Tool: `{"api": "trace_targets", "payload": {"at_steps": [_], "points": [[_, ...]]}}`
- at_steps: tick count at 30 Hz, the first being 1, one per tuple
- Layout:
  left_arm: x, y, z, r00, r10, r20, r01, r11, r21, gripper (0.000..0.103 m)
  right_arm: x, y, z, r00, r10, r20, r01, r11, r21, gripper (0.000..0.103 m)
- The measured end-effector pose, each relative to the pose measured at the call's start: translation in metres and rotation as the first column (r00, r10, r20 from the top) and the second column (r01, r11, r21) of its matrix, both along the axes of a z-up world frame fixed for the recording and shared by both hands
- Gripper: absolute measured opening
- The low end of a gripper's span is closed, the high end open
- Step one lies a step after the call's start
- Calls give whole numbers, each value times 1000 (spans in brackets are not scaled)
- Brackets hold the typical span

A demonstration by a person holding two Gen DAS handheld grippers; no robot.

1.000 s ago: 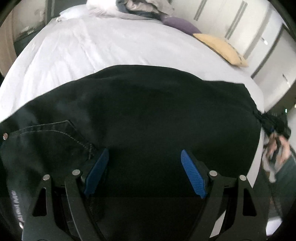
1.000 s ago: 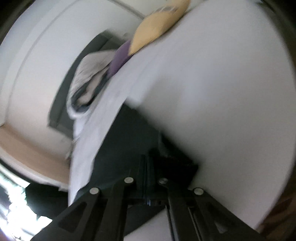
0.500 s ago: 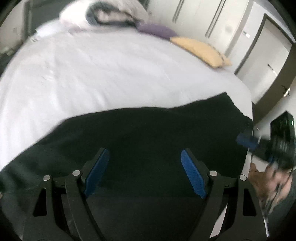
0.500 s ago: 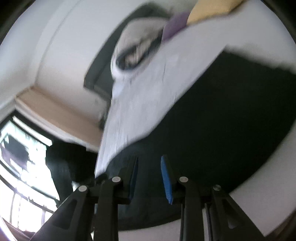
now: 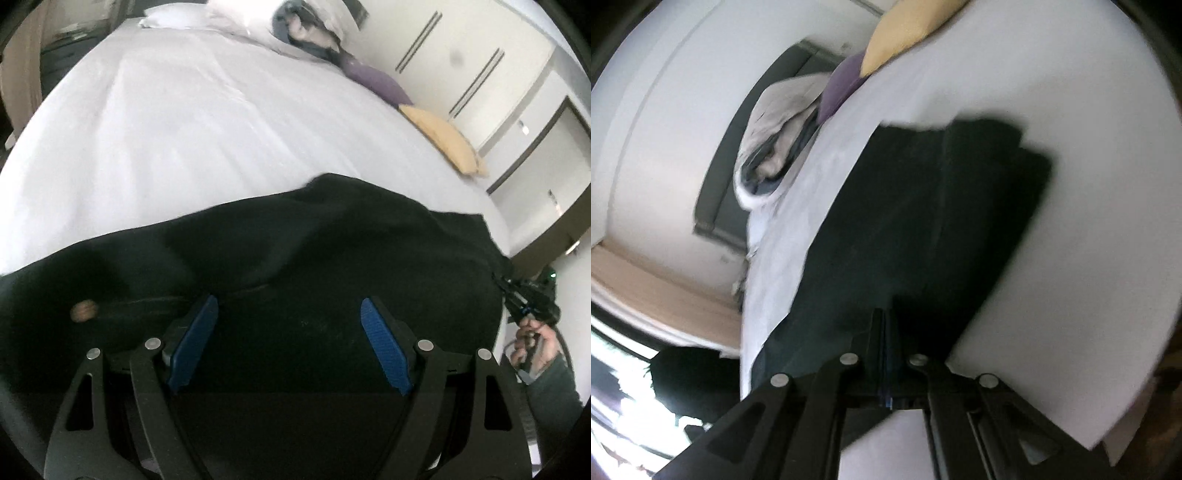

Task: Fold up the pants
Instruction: 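Open the left tool and release the jeans waistband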

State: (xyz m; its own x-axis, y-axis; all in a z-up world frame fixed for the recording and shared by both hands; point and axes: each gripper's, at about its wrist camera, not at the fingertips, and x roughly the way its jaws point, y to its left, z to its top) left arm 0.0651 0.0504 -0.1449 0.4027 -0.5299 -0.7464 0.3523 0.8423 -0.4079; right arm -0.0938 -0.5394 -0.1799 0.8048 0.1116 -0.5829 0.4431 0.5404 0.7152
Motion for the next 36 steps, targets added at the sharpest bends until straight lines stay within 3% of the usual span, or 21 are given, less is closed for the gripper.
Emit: {"api": "trace_targets", "payload": {"at_steps": [3, 6, 9, 10, 13, 16, 17, 18, 19, 22, 26, 27, 28, 29, 31, 33, 36], "points": [[-10, 43, -1, 999, 49, -3, -49, 997, -55, 79, -8, -6, 7, 999, -38, -17, 38, 999, -16, 0], [-26, 77, 4, 996, 85, 15, -84, 995, -54, 79, -6, 5, 23, 1000, -9, -16, 9, 999, -30, 15], [-48, 101, 6, 990, 137, 29, -136, 990, -33, 79, 18, 52, 49, 982, 178, 69, -176, 984, -25, 20], [-54, 106, 6, 989, 144, 31, -143, 989, -42, 79, 26, 77, 52, 964, 253, 86, -252, 967, -21, 29], [-69, 112, 9, 983, 177, 43, -176, 984, -18, 79, 45, 142, 45, 909, 406, 99, -409, 913, 6, 35], [-75, 101, 10, 982, 179, 52, -180, 984, 13, 79, 60, 181, 13, 884, 466, 39, -468, 881, 77, 36], [-76, 101, 10, 982, 179, 52, -180, 984, 12, 79, 62, 185, 0, 885, 465, -17, -463, 883, 75, 32], [-76, 102, 10, 983, 179, 49, -179, 984, 9, 79, 63, 182, -5, 886, 464, -25, -461, 884, 77, 17], [-77, 104, 10, 983, 180, 44, -180, 984, -1, 79, 63, 176, -7, 890, 454, -32, -451, 889, 80, 11], [-77, 102, 7, 982, 185, 43, -184, 983, -9, 79, 53, 134, -1, 940, 337, -54, -335, 941, 38, 10], [-78, 96, 7, 982, 180, 53, -181, 983, 18, 79, 2, 44, 8, 998, 15, -67, -18, 999, -45, 8], [-77, 95, 8, 982, 180, 53, -181, 983, 20, 79, -11, 28, 14, 996, -64, -68, 59, 995, -75, 14], [-77, 94, 8, 982, 181, 52, -182, 983, 21, 79, -29, 10, 24, 984, -163, -66, 154, 980, -126, 38], [-77, 93, 9, 982, 183, 52, -184, 983, 24, 79, -43, 0, 30, 972, -230, -55, 220, 964, -150, 48], [-77, 87, 12, 980, 191, 51, -193, 980, 52, 79, -68, -19, 40, 961, -276, 26, 277, 955, -103, 52], [-80, 79, 20, 975, 215, 51, -218, 973, 73, 80, -77, -29, 43, 962, -270, 50, 273, 959, -73, 52], [-83, 61, 41, 980, 189, 57, -190, 982, 3, 80, -84, -38, 33, 972, -231, 54, 232, 972, -24, 52]]}}
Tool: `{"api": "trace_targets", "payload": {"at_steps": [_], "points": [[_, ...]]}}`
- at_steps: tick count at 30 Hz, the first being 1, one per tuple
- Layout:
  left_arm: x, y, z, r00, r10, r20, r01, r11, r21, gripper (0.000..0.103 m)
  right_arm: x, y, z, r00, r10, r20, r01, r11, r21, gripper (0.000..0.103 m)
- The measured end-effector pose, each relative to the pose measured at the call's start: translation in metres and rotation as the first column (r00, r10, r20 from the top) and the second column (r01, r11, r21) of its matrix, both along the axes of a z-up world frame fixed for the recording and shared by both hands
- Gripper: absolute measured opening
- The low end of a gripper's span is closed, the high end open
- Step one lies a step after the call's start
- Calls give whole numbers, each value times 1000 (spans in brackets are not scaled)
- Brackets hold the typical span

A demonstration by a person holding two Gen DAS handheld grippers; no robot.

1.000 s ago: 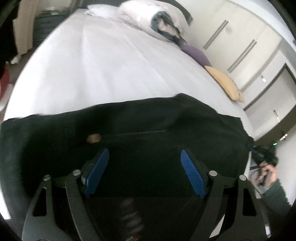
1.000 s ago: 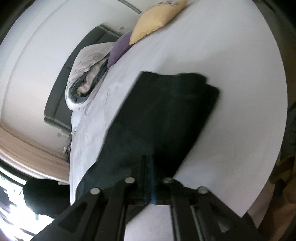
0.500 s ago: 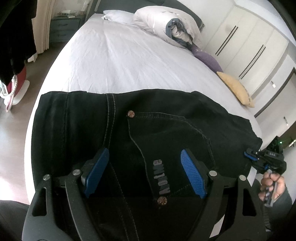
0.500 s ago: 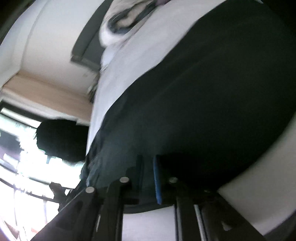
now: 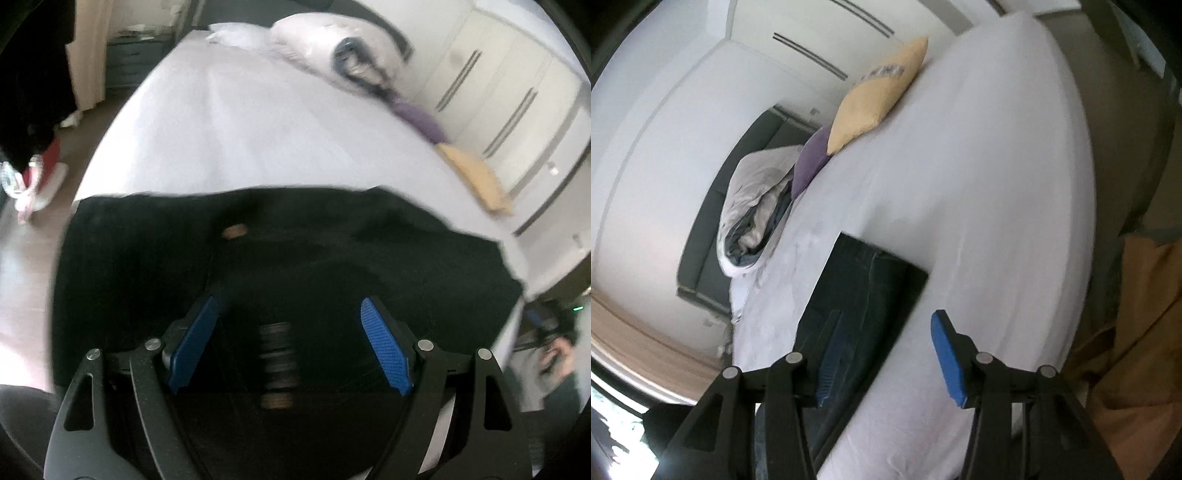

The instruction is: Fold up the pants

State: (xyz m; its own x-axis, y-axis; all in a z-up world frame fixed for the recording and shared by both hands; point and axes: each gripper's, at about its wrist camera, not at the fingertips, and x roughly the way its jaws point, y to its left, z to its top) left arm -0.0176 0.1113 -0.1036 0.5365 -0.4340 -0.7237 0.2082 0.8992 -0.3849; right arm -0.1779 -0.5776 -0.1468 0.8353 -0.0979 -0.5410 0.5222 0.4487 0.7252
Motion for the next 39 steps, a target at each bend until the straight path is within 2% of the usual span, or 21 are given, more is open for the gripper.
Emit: {"api": "trace_targets", "payload": {"at_steps": [3, 5, 7, 12, 17, 20, 24, 26, 34, 39], "points": [[-1, -31, 18, 997, -68, 38, 67, 998, 4, 80, 27, -4, -14, 1000, 2, 7, -3, 997, 77, 52], [2, -56, 21, 993, -114, 30, 114, 993, -10, 80, 37, -9, -22, 1000, 18, 7, -19, 995, 100, 52], [5, -77, 18, 989, -144, 15, 144, 989, -16, 80, 52, -12, -26, 1000, 16, -27, -13, 993, 114, 52], [9, -128, 1, 973, -229, -36, 229, 973, 3, 80, 53, -28, -38, 999, -28, 46, 18, 979, 202, 52], [11, -158, -10, 961, -271, -61, 272, 962, 13, 80, 63, -37, -40, 996, -33, 81, 14, 973, 230, 52], [14, -170, -13, 957, -283, -65, 284, 959, 5, 80, 71, -39, -41, 994, -31, 100, 7, 971, 237, 48], [19, -185, -19, 951, -300, -73, 300, 954, -2, 80, 79, -41, -45, 996, -21, 84, 0, 972, 236, 21], [21, -189, -22, 948, -308, -78, 309, 951, -2, 80, 81, -40, -46, 997, -11, 80, -7, 973, 230, 15], [33, -191, -43, 941, -316, -119, 318, 948, 4, 79, 76, -36, -46, 996, -31, 80, 15, 981, 191, 11], [35, -180, -47, 942, -311, -124, 309, 950, -33, 79, 80, -25, -30, 998, -43, 48, 37, 993, 113, 11]]}}
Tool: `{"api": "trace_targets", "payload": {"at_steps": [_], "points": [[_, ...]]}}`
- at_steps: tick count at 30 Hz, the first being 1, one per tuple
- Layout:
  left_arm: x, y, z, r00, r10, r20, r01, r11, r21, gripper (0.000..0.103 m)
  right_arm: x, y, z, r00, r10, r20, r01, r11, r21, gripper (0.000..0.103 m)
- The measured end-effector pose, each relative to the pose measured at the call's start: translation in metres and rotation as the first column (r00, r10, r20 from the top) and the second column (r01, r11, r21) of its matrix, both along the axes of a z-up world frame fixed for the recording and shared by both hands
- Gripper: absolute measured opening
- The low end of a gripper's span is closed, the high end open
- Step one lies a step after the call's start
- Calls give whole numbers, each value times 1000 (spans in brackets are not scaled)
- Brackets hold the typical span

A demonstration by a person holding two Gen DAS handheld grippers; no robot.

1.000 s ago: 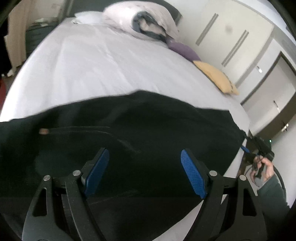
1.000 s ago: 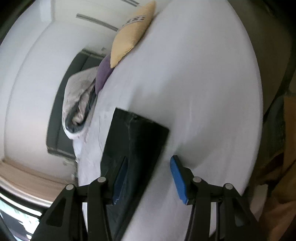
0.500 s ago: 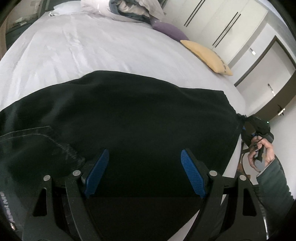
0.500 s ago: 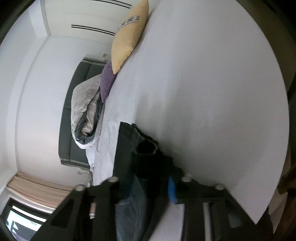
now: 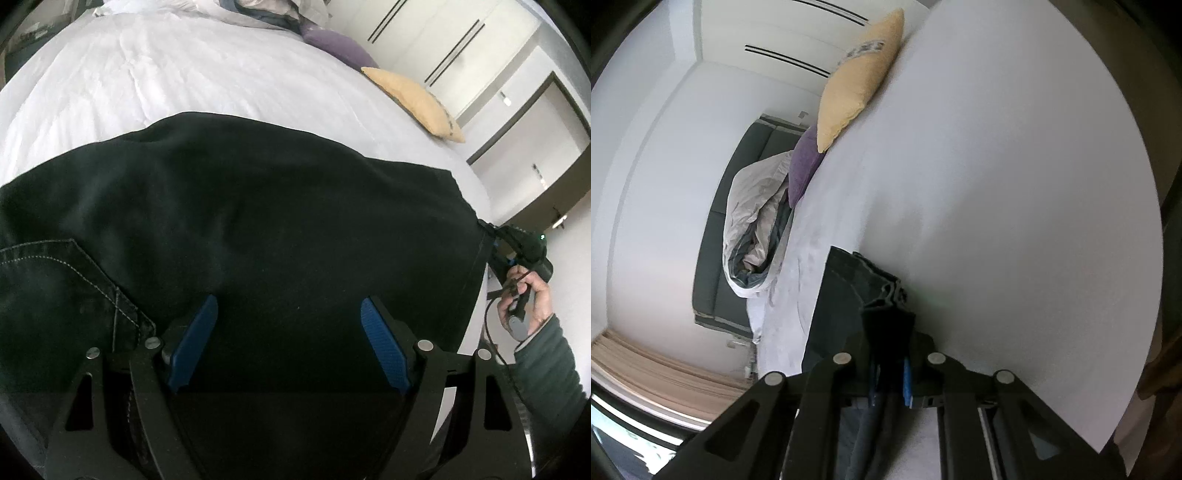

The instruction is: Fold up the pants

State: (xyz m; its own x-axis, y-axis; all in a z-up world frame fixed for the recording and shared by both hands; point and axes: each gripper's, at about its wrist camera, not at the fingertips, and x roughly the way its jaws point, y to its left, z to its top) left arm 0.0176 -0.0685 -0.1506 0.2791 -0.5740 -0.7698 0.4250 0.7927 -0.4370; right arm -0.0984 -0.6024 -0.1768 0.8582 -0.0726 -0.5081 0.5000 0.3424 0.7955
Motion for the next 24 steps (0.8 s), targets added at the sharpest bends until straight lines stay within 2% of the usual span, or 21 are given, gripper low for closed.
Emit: {"api": "trace_targets", "payload": {"at_steps": [2, 4, 6, 7, 9, 10, 11, 12, 13, 14, 15, 17, 19, 21, 24], "points": [[0, -1, -1, 1000, 3, -1, -3, 1000, -7, 79, 2, 9, 15, 1000, 2, -11, -3, 999, -54, 11], [0, -1, -2, 1000, 6, -1, -6, 1000, -13, 79, 9, 28, 38, 999, 46, -22, -49, 987, -152, 11], [1, 1, -3, 1000, 12, -2, -12, 1000, -24, 79, 26, 77, 76, 981, 174, -88, -194, 916, -351, 11], [1, 3, -4, 1000, 17, -6, -17, 999, -36, 79, 35, 117, 95, 952, 268, -148, -306, 831, -464, 11], [2, 6, -4, 1000, 25, -12, -26, 998, -55, 79, 44, 195, 109, 864, 417, -281, -496, 617, -611, 11], [3, 8, -5, 999, 29, -16, -30, 997, -65, 79, 46, 232, 106, 808, 465, -362, -576, 491, -654, 11], [4, 10, -5, 999, 31, -18, -32, 997, -72, 79, 49, 278, 89, 721, 488, -492, -670, 312, -673, 11], [4, 11, -5, 999, 33, -19, -34, 996, -79, 79, 52, 300, 74, 668, 480, -568, -720, 225, -656, 10], [5, 10, -4, 999, 35, -21, -36, 996, -82, 79, 55, 315, 58, 629, 465, -623, -754, 170, -635, 10], [5, 11, -4, 999, 36, -23, -38, 996, -84, 79, 58, 325, 42, 605, 458, -651, -776, 157, -611, 10], [5, 12, -3, 999, 38, -26, -40, 995, -87, 80, 59, 328, 36, 604, 455, -654, -780, 169, -602, 10], [7, 15, -1, 998, 53, -42, -57, 993, -99, 80, 60, 327, 32, 621, 449, -642, -771, 201, -605, 10], [10, 18, 1, 994, 81, -79, -90, 989, -120, 82, 60, 325, 35, 626, 444, -641, -766, 197, -612, 10], [15, 19, 6, 987, 101, -128, -122, 977, -173, 89, 59, 324, 36, 630, 441, -639, -761, 188, -621, 10], [22, 7, 15, 982, 90, -163, -123, 971, -204, 94, 56, 321, 37, 644, 440, -626, -749, 194, -634, 10]]}}
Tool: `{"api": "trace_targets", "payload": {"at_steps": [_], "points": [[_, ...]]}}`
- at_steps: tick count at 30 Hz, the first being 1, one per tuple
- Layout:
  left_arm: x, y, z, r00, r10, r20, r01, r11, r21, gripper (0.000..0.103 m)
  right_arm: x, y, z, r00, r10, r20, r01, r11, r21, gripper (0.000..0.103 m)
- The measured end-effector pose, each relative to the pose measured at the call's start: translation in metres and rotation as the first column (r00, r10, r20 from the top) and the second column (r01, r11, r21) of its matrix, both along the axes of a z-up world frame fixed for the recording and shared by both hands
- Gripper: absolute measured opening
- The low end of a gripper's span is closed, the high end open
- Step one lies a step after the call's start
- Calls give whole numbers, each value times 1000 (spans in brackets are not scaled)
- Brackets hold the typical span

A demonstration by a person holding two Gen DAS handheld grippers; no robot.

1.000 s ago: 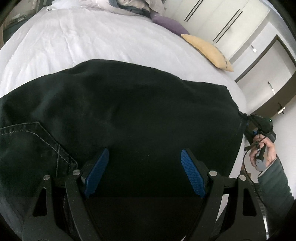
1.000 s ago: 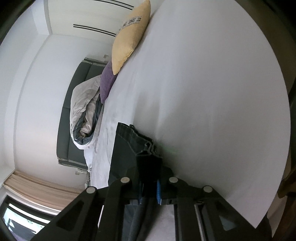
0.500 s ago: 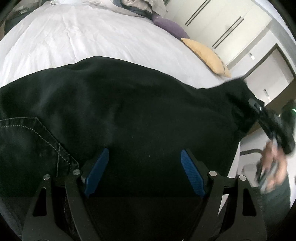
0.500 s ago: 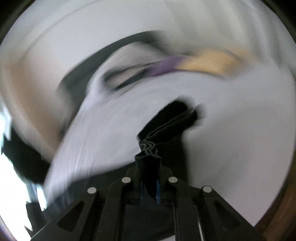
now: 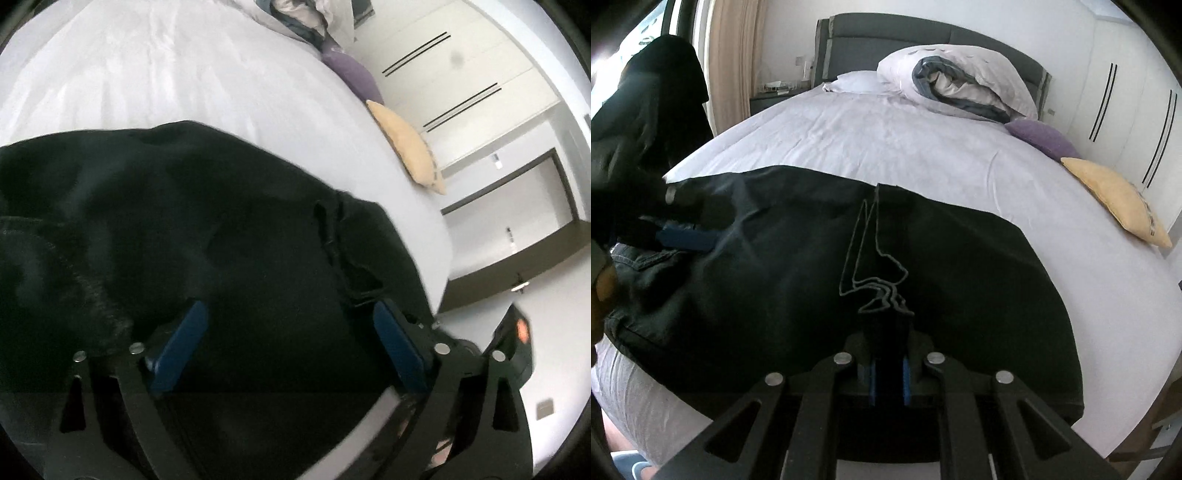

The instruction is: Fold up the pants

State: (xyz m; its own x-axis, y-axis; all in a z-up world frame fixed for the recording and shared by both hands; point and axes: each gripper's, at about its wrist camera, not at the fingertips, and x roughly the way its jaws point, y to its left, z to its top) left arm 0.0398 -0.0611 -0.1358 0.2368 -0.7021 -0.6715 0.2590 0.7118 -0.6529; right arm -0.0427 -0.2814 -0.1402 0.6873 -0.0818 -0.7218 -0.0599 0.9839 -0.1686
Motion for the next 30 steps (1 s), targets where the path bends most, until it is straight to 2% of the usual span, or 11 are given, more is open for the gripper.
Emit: {"api": "trace_targets", "payload": {"at_steps": [3, 11, 14, 16, 19, 21, 23, 26, 30], "points": [[14, -18, 1, 998, -18, -63, 17, 1000, -17, 94, -5, 10, -1, 999, 6, 37, -5, 1000, -29, 11], [40, -64, -4, 973, -77, -220, 67, 996, -51, 95, -34, 39, 15, 976, 37, 214, 14, 972, -233, 11], [43, -78, -5, 967, -101, -233, 94, 995, -42, 95, -38, 50, 15, 970, 74, 229, -5, 958, -288, 11], [48, -84, -9, 960, -106, -257, 93, 994, -63, 95, -41, 54, 14, 969, 83, 234, -7, 952, -307, 11], [54, -81, -15, 954, -90, -284, 63, 993, -103, 91, -43, 48, 13, 969, 68, 236, 3, 957, -289, 11], [56, -87, -14, 953, -85, -290, 60, 994, -94, 74, -44, 46, 11, 970, 61, 233, 9, 958, -286, 11], [58, -88, -19, 946, -92, -312, 67, 994, -91, 42, -45, 48, 10, 970, 66, 233, 5, 956, -292, 11], [60, -89, -24, 941, -93, -325, 72, 995, -76, 23, -42, 52, 11, 970, 76, 233, 0, 950, -312, 11], [64, -89, -25, 944, -103, -314, 87, 994, -63, 9, -42, 59, 10, 971, 92, 223, -12, 941, -340, 11]]}}
